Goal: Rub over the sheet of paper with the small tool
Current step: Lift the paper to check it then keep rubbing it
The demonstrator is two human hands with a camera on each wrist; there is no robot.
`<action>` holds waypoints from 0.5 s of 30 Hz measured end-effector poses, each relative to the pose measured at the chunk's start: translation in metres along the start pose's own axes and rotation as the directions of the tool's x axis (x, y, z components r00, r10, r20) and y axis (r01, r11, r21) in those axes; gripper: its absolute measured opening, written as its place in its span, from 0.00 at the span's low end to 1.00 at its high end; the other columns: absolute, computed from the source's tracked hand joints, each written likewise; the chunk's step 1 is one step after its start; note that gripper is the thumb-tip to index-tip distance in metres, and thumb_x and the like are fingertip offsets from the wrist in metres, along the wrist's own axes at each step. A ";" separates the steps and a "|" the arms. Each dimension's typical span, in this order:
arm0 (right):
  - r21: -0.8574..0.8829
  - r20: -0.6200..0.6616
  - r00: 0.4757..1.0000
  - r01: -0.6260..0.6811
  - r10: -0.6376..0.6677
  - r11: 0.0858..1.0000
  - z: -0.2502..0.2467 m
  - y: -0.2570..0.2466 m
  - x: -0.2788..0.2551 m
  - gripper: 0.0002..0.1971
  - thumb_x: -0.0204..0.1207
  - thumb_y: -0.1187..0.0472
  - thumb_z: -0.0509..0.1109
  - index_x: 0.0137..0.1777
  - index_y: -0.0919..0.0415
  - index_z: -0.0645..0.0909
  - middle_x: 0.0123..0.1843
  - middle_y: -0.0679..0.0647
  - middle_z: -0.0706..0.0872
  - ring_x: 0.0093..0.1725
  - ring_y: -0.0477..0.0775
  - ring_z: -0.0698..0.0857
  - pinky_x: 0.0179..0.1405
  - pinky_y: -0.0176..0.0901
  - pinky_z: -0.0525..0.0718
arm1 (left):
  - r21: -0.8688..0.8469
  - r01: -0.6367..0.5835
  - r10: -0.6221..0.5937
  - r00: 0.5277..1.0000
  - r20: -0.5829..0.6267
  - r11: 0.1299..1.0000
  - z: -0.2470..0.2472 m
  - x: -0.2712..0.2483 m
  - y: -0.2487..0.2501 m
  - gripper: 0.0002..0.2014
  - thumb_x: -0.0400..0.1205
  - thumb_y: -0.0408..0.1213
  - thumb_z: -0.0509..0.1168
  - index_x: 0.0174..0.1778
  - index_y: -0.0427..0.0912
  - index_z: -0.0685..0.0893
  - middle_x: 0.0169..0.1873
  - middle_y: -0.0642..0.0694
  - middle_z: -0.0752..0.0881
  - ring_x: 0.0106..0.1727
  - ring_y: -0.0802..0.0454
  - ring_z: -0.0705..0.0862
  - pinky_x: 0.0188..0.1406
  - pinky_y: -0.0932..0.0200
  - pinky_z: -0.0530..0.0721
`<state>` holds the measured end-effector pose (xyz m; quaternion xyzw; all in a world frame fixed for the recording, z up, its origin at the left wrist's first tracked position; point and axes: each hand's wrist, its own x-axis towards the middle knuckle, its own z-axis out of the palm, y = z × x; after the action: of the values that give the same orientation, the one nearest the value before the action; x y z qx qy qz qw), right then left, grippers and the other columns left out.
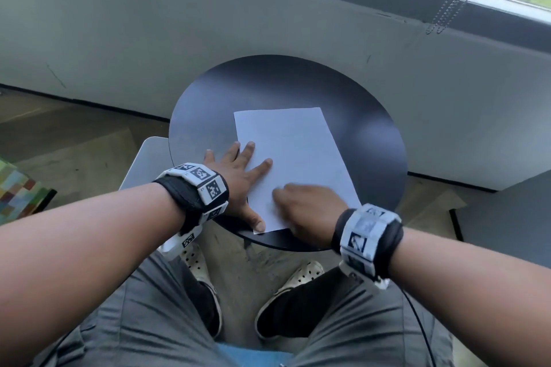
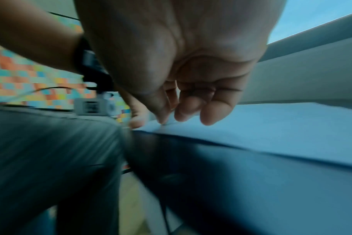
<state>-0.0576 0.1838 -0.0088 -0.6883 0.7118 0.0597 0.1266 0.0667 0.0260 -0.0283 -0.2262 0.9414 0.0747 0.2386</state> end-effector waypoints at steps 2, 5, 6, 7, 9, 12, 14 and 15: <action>0.008 0.060 0.993 0.104 -0.105 0.995 0.002 -0.014 -0.011 0.11 0.82 0.47 0.55 0.50 0.54 0.68 0.46 0.53 0.77 0.44 0.61 0.80 0.32 0.50 0.75 | 0.005 0.003 -0.003 1.000 0.001 1.000 0.000 0.000 -0.001 0.71 0.45 0.90 0.56 0.80 0.66 0.29 0.83 0.46 0.28 0.85 0.40 0.32 0.75 0.20 0.51; -0.003 0.022 0.990 -0.136 0.136 0.991 -0.004 0.013 0.003 0.11 0.85 0.46 0.54 0.48 0.53 0.67 0.49 0.54 0.81 0.47 0.62 0.82 0.40 0.51 0.79 | 0.003 0.003 -0.003 1.000 0.006 1.000 -0.001 -0.001 -0.001 0.71 0.46 0.89 0.57 0.80 0.66 0.29 0.83 0.47 0.28 0.85 0.41 0.32 0.75 0.20 0.51; 0.011 0.013 0.969 -0.248 0.248 0.969 -0.008 0.024 0.007 0.13 0.86 0.45 0.52 0.47 0.53 0.66 0.50 0.55 0.82 0.46 0.63 0.81 0.42 0.51 0.78 | 0.003 0.001 -0.001 1.000 0.006 1.000 0.000 -0.001 -0.001 0.71 0.46 0.89 0.57 0.79 0.66 0.29 0.83 0.47 0.28 0.85 0.41 0.32 0.75 0.20 0.51; 0.040 0.003 0.947 -0.320 0.320 0.947 -0.010 0.030 0.008 0.13 0.86 0.45 0.51 0.47 0.54 0.66 0.50 0.56 0.83 0.43 0.63 0.79 0.41 0.51 0.77 | 0.003 -0.001 0.001 1.000 0.004 1.000 -0.001 0.000 -0.001 0.71 0.46 0.89 0.57 0.79 0.66 0.29 0.83 0.47 0.28 0.85 0.40 0.33 0.75 0.20 0.52; 0.065 -0.014 0.951 -0.307 0.308 0.949 -0.010 0.020 0.002 0.13 0.86 0.47 0.51 0.46 0.54 0.65 0.50 0.58 0.84 0.42 0.64 0.78 0.40 0.51 0.75 | 0.000 -0.003 0.003 1.000 0.006 1.000 -0.002 -0.001 -0.001 0.71 0.46 0.89 0.58 0.80 0.66 0.29 0.84 0.47 0.29 0.85 0.40 0.33 0.75 0.19 0.51; 0.084 0.037 0.995 -0.092 0.089 0.992 -0.001 -0.022 -0.016 0.10 0.85 0.51 0.54 0.44 0.54 0.63 0.42 0.55 0.79 0.40 0.65 0.79 0.33 0.50 0.73 | 0.002 0.002 -0.002 1.000 0.013 1.000 -0.001 0.000 -0.002 0.70 0.48 0.88 0.59 0.79 0.66 0.28 0.83 0.47 0.27 0.85 0.41 0.32 0.76 0.19 0.50; 0.055 0.037 0.995 -0.091 0.089 0.994 0.002 -0.016 -0.014 0.11 0.84 0.50 0.55 0.44 0.55 0.63 0.39 0.53 0.75 0.36 0.63 0.75 0.31 0.50 0.71 | 0.003 -0.001 0.001 1.000 0.012 1.000 0.000 -0.001 -0.003 0.70 0.48 0.89 0.58 0.79 0.66 0.28 0.83 0.47 0.27 0.85 0.41 0.31 0.76 0.20 0.50; 0.048 0.027 0.986 -0.168 0.167 0.985 0.002 -0.001 -0.009 0.12 0.85 0.49 0.54 0.44 0.54 0.63 0.40 0.53 0.77 0.37 0.63 0.74 0.33 0.50 0.72 | 0.005 -0.004 0.004 1.000 0.008 1.000 0.000 0.000 -0.003 0.70 0.47 0.89 0.57 0.79 0.66 0.28 0.83 0.48 0.27 0.85 0.41 0.31 0.76 0.20 0.50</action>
<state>-0.0566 0.1930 -0.0083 -0.6218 0.7670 0.0602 0.1463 0.0685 0.0236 -0.0283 -0.2236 0.9411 0.0739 0.2426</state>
